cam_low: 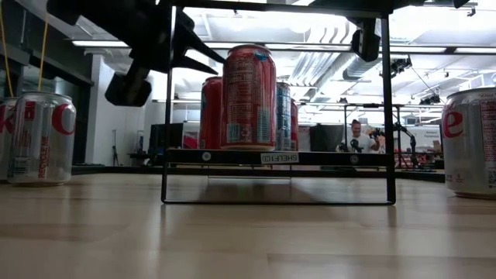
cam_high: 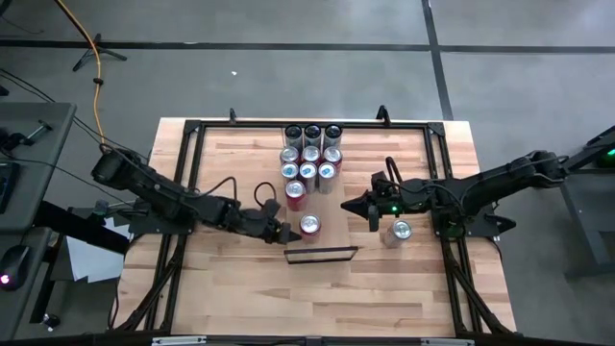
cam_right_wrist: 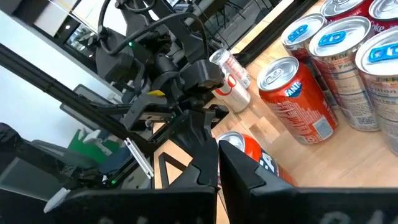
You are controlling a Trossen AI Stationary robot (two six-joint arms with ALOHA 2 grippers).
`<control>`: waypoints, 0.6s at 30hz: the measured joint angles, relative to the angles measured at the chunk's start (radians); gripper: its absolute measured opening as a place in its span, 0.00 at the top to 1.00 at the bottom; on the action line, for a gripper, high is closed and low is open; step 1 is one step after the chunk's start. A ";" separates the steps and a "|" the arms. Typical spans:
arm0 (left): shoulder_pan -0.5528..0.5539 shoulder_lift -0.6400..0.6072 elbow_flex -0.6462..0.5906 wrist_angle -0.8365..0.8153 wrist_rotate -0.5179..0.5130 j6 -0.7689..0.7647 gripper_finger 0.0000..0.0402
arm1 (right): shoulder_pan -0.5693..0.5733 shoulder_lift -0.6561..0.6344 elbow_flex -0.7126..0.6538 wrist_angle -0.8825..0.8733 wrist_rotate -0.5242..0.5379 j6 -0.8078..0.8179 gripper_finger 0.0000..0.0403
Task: Place canned beverage on shelf
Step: Put the red soda can on the shelf aligned with the other red soda cans
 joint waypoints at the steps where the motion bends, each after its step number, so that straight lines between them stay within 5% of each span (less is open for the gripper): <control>1: 0.005 0.000 0.000 0.001 0.012 0.007 1.00 | 0.000 0.000 0.000 -0.001 0.000 0.000 1.00; 18: 0.102 0.000 0.000 0.004 0.100 0.095 1.00 | -0.003 0.000 0.000 -0.001 0.014 0.000 1.00</control>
